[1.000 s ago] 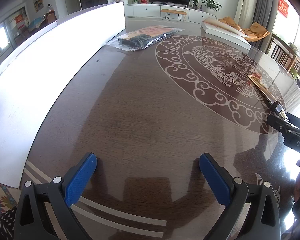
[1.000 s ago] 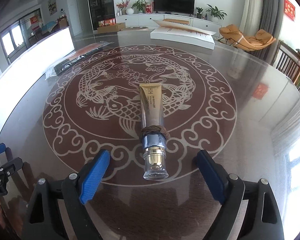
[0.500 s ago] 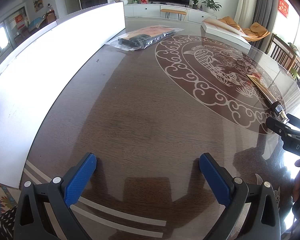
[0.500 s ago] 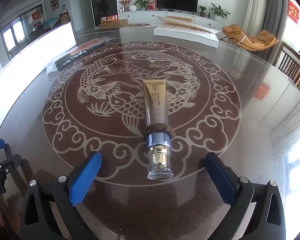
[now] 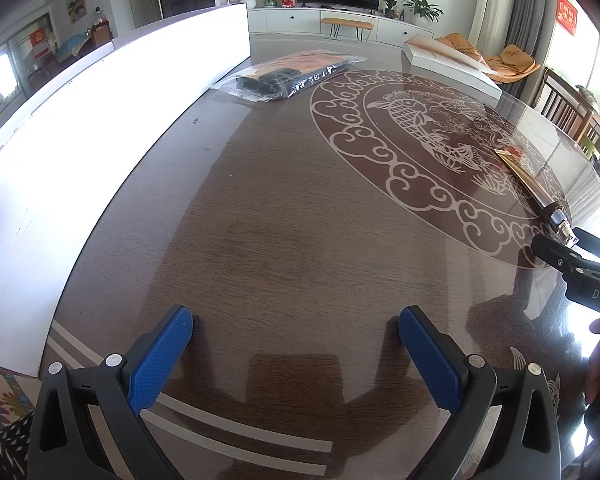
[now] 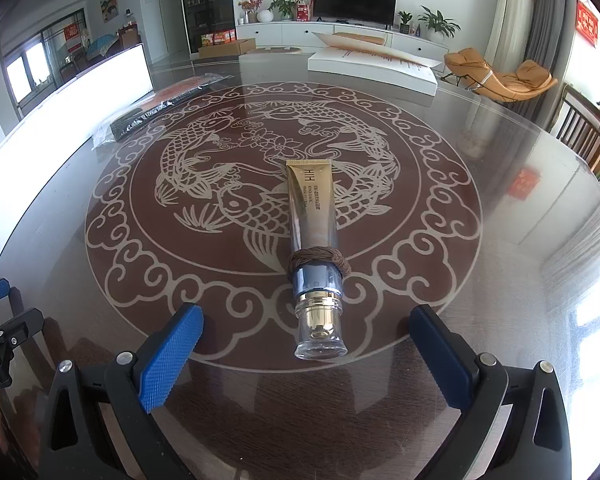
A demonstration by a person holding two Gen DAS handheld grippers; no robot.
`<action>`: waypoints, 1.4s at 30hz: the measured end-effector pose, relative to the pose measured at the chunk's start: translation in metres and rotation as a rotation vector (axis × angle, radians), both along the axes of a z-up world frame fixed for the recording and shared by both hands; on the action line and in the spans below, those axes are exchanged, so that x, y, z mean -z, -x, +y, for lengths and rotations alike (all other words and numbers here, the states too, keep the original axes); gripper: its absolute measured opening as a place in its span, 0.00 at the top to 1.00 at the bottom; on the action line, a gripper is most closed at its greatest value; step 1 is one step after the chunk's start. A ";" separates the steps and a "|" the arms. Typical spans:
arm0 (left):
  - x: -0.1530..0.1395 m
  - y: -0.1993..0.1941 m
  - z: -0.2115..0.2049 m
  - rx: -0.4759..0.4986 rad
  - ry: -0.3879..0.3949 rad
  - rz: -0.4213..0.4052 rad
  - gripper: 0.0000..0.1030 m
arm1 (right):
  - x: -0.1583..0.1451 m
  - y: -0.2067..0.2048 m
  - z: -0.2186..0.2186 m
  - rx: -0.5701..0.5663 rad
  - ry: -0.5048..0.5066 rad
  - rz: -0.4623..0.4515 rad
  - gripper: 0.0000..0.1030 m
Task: Organize objects
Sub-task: 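Lift the gold tube and hold it above the table with the right tool, then grasp the orange packet with the left tool while the right tool holds the tube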
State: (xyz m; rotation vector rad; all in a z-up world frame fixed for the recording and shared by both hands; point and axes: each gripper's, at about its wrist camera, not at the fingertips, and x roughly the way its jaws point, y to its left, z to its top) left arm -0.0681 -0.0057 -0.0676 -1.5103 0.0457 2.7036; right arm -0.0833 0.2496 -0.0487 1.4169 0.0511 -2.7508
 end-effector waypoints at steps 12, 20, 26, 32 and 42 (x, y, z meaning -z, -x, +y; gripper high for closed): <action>0.000 0.000 0.000 0.001 -0.002 -0.002 0.00 | 0.000 0.000 0.000 0.000 0.000 0.000 0.00; -0.033 0.014 0.008 0.181 -0.082 0.074 0.00 | 0.000 0.000 0.000 -0.001 0.000 0.000 0.00; -0.072 0.127 0.031 0.358 0.113 0.154 0.00 | 0.000 0.000 0.001 0.000 0.007 0.002 0.00; -0.049 0.246 0.039 0.398 0.192 0.085 0.00 | 0.000 0.001 -0.001 -0.005 0.007 0.002 0.00; -0.001 0.304 -0.009 0.173 -0.016 -0.052 0.07 | 0.000 0.001 0.002 -0.007 0.022 0.005 0.00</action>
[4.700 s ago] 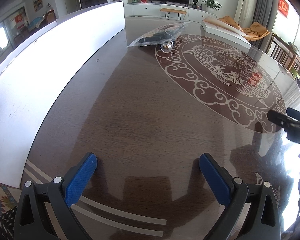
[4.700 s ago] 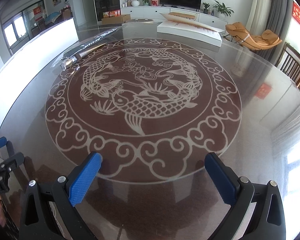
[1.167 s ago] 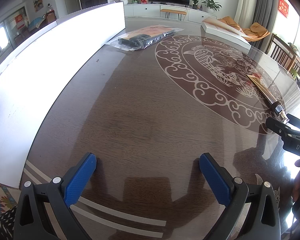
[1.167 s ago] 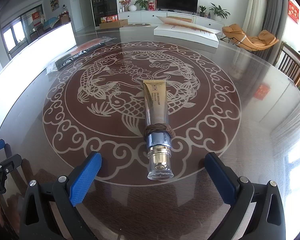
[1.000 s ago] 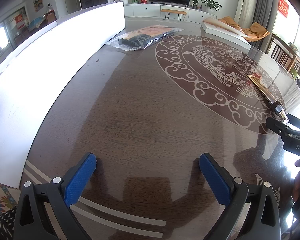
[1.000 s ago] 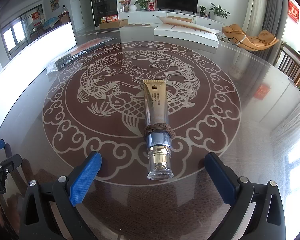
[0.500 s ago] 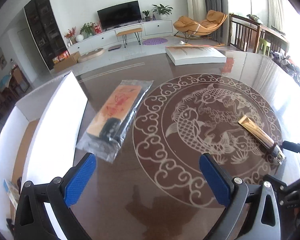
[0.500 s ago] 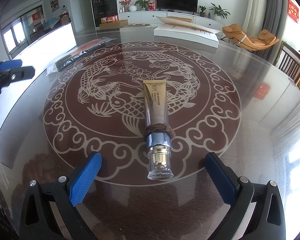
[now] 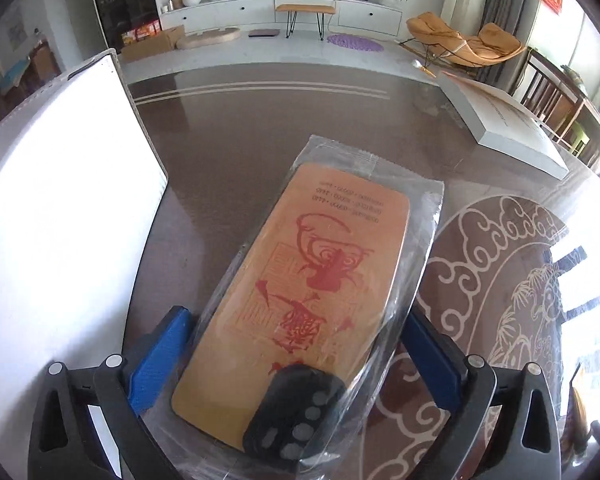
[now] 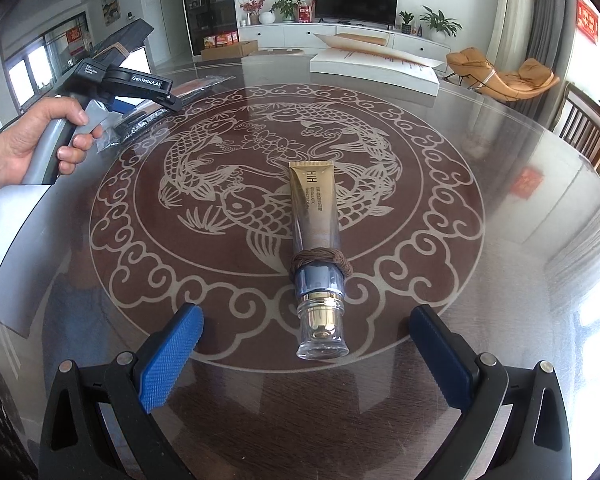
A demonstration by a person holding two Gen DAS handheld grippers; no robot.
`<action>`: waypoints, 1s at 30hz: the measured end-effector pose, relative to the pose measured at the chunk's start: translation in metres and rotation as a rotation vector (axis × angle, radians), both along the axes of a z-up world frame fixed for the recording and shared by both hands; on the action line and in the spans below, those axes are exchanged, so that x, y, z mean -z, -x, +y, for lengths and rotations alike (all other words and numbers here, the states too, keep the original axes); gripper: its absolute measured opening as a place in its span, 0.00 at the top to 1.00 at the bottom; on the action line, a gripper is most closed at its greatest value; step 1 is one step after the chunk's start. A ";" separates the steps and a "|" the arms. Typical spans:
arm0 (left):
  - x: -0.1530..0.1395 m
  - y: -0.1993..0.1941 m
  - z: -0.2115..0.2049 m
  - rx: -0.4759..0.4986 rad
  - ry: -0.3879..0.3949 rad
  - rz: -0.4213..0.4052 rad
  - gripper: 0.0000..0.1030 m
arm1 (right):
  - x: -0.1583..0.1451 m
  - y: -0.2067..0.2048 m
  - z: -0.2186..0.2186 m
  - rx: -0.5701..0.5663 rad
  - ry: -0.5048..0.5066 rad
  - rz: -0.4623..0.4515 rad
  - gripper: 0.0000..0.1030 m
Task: Organize objects
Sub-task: 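Grasp the orange packet with the left tool while the right tool holds the tube, then hold the orange packet and gold tube above the table with both tools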
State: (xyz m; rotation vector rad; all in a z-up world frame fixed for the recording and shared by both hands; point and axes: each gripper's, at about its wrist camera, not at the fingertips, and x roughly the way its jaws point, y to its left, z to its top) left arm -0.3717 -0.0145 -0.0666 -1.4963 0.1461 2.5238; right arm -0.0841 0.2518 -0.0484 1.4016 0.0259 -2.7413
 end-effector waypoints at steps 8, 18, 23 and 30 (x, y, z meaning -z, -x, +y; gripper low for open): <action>0.004 -0.136 -0.013 -0.101 0.007 0.141 0.22 | 0.001 0.001 -0.001 0.000 -0.019 -0.005 0.00; 0.001 -0.270 -0.011 -0.126 0.009 0.121 0.22 | 0.001 0.001 -0.001 -0.001 -0.019 -0.005 0.00; 0.002 -0.275 -0.007 -0.129 0.009 0.135 0.21 | 0.001 0.001 -0.001 -0.001 -0.019 -0.005 0.00; -0.001 -0.276 -0.006 -0.135 0.009 0.142 0.21 | 0.001 0.001 -0.001 -0.001 -0.019 -0.006 0.00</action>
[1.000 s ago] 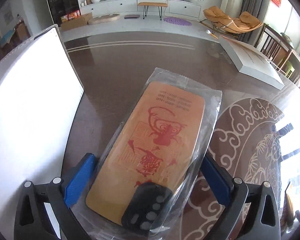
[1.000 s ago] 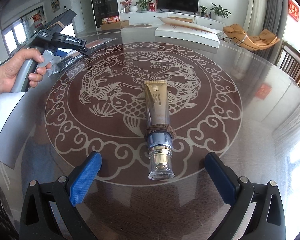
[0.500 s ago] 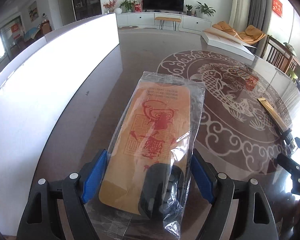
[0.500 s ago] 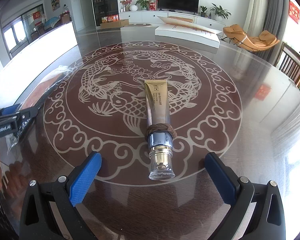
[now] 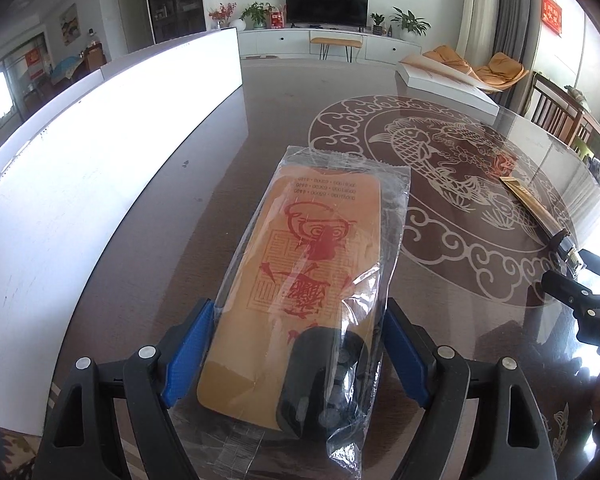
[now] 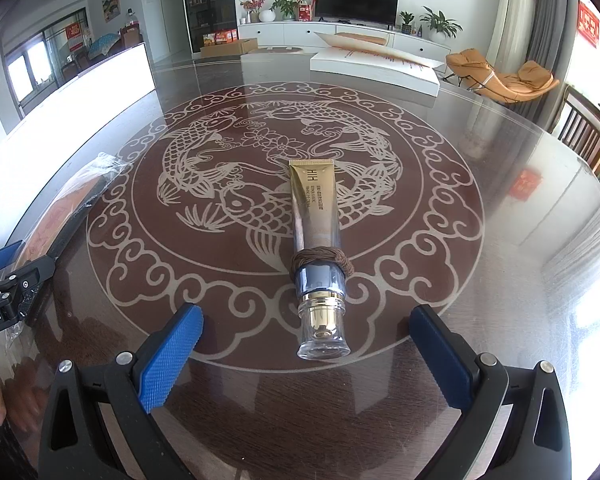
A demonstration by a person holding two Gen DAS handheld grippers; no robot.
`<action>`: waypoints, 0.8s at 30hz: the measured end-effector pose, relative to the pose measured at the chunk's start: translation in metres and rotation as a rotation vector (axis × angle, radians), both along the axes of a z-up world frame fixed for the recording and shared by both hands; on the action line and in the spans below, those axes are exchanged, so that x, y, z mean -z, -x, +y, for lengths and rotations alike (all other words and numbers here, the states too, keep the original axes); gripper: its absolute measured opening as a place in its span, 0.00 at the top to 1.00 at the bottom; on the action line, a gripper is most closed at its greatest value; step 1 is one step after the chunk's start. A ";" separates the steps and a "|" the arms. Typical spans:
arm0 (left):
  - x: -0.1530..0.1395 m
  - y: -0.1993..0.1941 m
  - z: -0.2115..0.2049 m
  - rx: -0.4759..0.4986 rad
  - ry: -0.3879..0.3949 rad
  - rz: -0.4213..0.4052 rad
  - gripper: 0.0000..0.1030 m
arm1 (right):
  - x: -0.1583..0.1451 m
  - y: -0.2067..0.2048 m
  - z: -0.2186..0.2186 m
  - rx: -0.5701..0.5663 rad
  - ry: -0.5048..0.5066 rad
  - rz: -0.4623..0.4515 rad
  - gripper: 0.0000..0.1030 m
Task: Organize objects
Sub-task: 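Hold the orange packet and gold tube above the table with both tools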
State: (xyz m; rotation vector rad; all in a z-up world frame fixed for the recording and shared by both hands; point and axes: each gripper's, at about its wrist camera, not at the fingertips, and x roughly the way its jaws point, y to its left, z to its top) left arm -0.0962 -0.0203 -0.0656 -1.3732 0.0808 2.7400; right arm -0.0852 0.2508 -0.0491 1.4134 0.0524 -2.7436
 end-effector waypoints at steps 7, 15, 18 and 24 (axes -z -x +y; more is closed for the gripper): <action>0.000 0.001 0.001 -0.001 0.001 0.002 0.20 | 0.000 0.000 0.000 0.000 0.000 0.000 0.00; 0.000 0.001 0.001 -0.001 0.001 0.001 0.20 | 0.000 0.000 0.000 0.000 0.001 0.000 0.00; 0.000 0.001 0.000 -0.001 0.002 0.001 0.20 | 0.000 0.000 0.000 0.000 0.002 0.000 0.00; 0.000 0.000 0.001 -0.001 0.002 0.001 0.20 | -0.003 -0.002 0.004 -0.022 0.050 0.018 0.00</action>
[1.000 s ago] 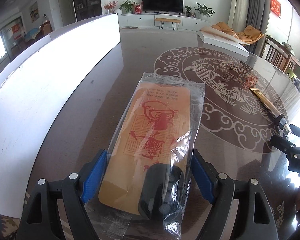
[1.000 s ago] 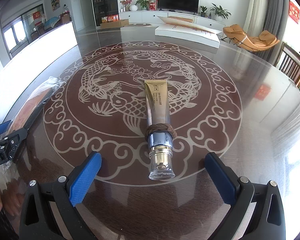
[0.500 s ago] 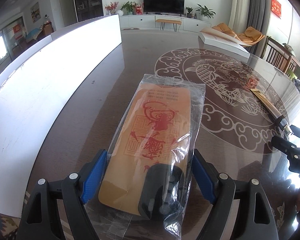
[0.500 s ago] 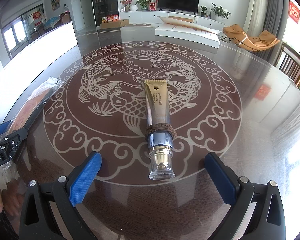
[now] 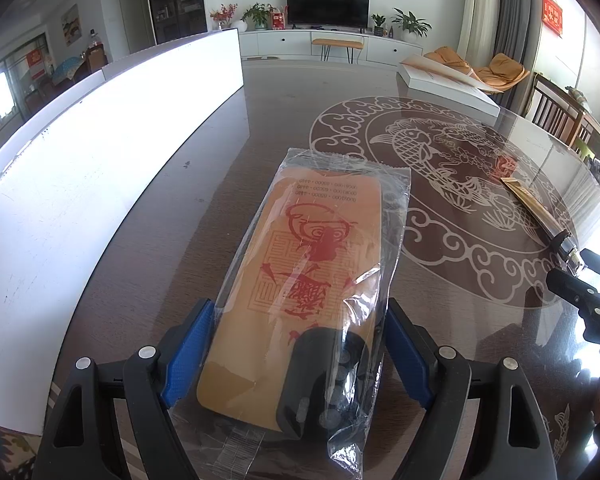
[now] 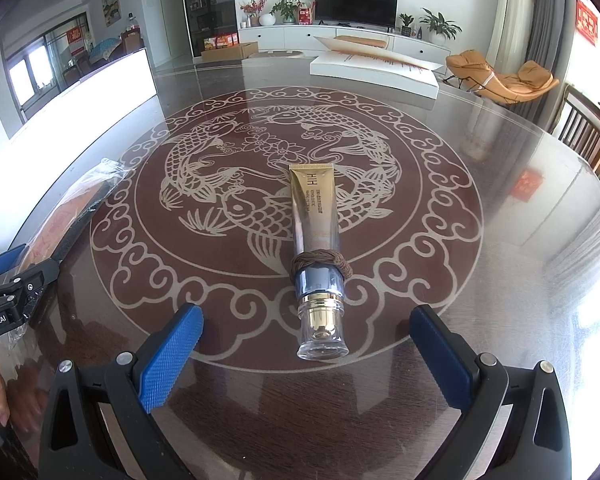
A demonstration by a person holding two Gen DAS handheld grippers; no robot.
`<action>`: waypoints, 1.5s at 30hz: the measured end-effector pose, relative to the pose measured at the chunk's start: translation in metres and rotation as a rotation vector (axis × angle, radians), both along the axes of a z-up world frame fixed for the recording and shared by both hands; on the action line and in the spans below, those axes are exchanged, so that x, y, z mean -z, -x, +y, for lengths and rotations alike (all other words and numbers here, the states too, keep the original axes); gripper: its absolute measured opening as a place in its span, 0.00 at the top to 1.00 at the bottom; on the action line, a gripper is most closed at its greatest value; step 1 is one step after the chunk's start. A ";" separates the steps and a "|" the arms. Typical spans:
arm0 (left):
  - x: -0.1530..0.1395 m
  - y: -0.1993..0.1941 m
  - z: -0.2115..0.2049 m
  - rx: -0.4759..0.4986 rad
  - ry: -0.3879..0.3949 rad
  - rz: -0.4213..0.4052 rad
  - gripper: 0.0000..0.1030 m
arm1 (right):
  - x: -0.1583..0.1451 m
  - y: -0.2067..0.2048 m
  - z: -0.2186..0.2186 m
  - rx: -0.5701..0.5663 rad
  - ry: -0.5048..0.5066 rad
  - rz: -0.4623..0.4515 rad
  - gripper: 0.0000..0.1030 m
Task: Organize objects
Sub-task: 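Hold the orange packet and gold tube above the table with both tools, then carry the orange packet and gold tube over the white box with both tools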
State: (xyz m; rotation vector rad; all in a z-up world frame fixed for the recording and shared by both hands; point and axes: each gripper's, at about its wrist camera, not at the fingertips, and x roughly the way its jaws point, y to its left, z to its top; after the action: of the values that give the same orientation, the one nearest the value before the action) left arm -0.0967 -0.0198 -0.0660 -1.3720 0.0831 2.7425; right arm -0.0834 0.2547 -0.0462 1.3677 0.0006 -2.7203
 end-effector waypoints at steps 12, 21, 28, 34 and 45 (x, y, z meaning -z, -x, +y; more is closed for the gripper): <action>0.000 0.000 -0.001 0.003 -0.007 0.000 0.21 | -0.010 0.043 -0.013 -0.110 -0.063 -0.107 0.55; -0.008 -0.005 -0.001 0.022 -0.031 0.033 0.24 | -0.021 0.021 0.005 -0.044 0.098 -0.147 0.73; -0.022 -0.015 -0.004 0.032 -0.077 0.081 0.29 | -0.042 -0.003 0.011 -0.029 0.218 -0.125 0.73; -0.020 -0.018 -0.002 0.061 -0.111 0.053 0.61 | -0.044 -0.007 0.011 -0.017 0.228 -0.128 0.73; -0.016 -0.005 -0.026 -0.026 -0.263 -0.001 0.03 | -0.045 -0.008 0.013 -0.029 0.286 -0.126 0.73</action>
State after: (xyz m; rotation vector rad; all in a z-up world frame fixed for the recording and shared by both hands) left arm -0.0918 -0.0458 -0.0499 -1.3104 -0.2864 2.6547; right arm -0.0758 0.2679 -0.0008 1.4348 -0.3600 -2.4851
